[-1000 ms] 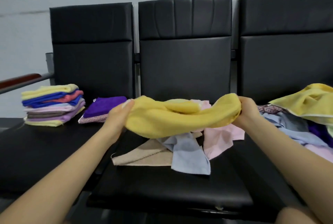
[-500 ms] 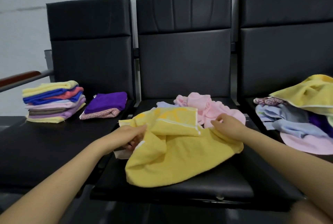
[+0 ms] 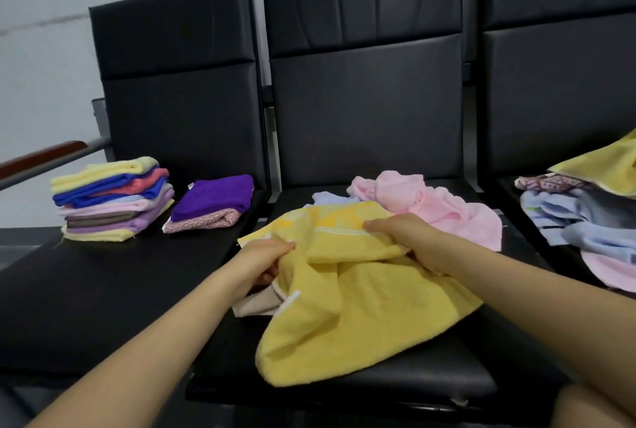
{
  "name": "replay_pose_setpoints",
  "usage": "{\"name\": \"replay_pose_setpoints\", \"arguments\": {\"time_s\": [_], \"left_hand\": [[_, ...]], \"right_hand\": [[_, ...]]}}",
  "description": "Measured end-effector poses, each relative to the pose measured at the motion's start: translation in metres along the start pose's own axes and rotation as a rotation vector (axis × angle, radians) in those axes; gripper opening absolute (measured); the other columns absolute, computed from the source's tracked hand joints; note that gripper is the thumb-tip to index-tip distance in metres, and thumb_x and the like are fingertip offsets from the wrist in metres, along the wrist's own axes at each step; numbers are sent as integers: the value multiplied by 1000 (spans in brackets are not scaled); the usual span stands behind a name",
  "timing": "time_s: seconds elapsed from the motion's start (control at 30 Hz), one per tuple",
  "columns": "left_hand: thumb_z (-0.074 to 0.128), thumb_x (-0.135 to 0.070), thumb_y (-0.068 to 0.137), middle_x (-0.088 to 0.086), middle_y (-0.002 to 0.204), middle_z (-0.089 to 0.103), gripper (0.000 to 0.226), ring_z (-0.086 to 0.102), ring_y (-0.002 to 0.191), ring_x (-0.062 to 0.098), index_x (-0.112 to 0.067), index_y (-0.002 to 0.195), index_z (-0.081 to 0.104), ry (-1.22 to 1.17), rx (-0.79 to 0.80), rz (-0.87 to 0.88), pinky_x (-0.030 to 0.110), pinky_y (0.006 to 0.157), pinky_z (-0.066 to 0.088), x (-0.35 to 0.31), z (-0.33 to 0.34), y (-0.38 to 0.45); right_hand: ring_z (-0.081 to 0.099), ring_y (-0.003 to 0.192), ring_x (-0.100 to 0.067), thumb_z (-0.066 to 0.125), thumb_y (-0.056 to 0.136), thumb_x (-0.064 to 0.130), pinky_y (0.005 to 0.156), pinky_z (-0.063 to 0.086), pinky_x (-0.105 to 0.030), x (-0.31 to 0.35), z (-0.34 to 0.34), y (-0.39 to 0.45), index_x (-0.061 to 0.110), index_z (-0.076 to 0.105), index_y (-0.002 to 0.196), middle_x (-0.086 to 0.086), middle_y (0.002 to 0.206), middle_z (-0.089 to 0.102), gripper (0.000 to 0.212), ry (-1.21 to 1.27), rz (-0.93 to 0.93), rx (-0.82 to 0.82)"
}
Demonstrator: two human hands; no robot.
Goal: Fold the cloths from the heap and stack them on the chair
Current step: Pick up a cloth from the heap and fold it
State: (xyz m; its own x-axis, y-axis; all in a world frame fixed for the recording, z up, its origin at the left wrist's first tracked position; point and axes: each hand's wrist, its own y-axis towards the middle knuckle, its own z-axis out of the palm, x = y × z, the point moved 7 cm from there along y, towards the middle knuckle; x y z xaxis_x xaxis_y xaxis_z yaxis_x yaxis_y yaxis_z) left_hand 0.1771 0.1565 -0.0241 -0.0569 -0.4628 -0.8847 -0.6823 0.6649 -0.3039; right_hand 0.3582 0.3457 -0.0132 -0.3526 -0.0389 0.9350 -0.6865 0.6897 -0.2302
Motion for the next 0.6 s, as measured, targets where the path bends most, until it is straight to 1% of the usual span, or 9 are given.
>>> {"name": "replay_pose_setpoints", "arguments": {"time_s": [0.07,0.13,0.2,0.23,0.33,0.4,0.47,0.5,0.6], "left_hand": [[58,-26,94,1,69,51,17,48,61,11,-17,80,61,-128,-31,167,21,53,37,-21,-3,3],[56,-22,95,2,73,56,17,54,66,12,-18,80,63,-226,-154,317,22,57,43,-44,-20,4],[57,-24,95,3,86,62,17,57,84,17,-22,82,66,-266,-261,455,32,75,47,-66,-36,2],[56,-25,96,1,89,64,17,58,88,16,-23,83,67,-281,-290,519,34,79,48,-78,-39,-2],[53,-27,96,-3,86,60,18,55,84,13,-25,83,65,-362,-360,604,31,74,46,-100,-44,-9],[52,-24,93,-3,78,54,17,50,79,14,-23,79,62,-423,-375,545,30,66,39,-107,-40,-4],[53,-21,89,2,79,52,13,48,81,19,-16,81,60,-348,-361,392,33,67,37,-103,-27,5],[53,-21,90,5,81,53,14,48,82,22,-12,83,60,-236,-325,304,33,69,37,-98,-16,10],[49,-22,96,7,83,57,25,53,87,23,-11,78,62,292,-68,253,33,73,39,-70,27,19]], "right_hand": [[67,92,-20,64,87,40,75,55,-29,22,-3,-1,18,68,103,-5,100,71,27,152,-108,-33],[64,84,-21,60,93,34,63,52,-23,50,-18,-2,15,66,95,-4,92,69,20,246,-255,-136],[59,79,-22,64,91,29,66,49,-29,68,-34,-4,14,61,80,-5,80,63,18,428,-352,-198],[58,79,-22,67,89,27,70,48,-32,73,-43,-5,14,60,80,-7,81,61,17,497,-396,-220],[60,74,-17,65,90,21,67,50,-30,80,-70,-16,11,61,80,-6,79,62,15,645,-449,-301],[60,70,-14,64,91,17,61,50,-28,70,-90,-17,12,61,81,-3,77,61,12,673,-368,-365],[57,69,-16,66,88,15,57,48,-30,47,-101,-11,10,60,85,-6,81,59,8,508,-179,-323],[57,70,-18,68,86,16,57,48,-31,29,-104,-7,7,60,88,-8,84,58,12,319,-61,-261],[65,82,-20,79,76,24,60,54,-31,-25,-105,-8,14,59,103,-7,97,63,34,-268,202,-98]]}}
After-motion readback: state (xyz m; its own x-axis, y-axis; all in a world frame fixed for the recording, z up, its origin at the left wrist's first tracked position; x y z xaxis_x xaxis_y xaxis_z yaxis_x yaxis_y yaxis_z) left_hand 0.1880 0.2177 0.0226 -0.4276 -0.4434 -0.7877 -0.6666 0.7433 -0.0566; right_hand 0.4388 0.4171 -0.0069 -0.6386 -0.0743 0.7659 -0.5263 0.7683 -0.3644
